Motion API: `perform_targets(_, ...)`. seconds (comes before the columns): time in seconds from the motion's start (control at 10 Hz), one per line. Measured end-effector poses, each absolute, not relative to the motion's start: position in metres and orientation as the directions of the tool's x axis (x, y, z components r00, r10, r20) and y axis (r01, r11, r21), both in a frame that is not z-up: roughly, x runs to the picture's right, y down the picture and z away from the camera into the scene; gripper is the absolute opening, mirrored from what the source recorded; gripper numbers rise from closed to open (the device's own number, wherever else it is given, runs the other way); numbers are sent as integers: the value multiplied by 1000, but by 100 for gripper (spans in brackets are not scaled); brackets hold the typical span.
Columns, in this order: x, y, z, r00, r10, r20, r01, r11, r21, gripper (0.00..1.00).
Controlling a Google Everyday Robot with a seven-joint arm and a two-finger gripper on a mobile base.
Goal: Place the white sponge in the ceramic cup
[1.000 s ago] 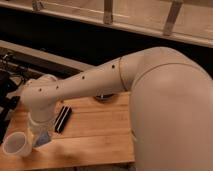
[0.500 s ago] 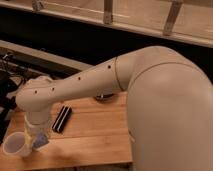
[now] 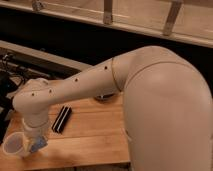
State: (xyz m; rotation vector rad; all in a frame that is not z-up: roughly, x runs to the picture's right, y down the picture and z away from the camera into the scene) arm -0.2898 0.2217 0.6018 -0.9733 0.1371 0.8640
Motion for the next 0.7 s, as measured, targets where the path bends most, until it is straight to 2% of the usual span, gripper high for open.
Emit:
perform_targets(0.1,-288,220,603,667,578,-470,-699,269,-662,25)
perform_targets(0.4,-325,220,589,736,540,-409,-630,325,-705,1)
perform_targets(0.7,-393,236,566,824,473,-310,-509,379,-773,0)
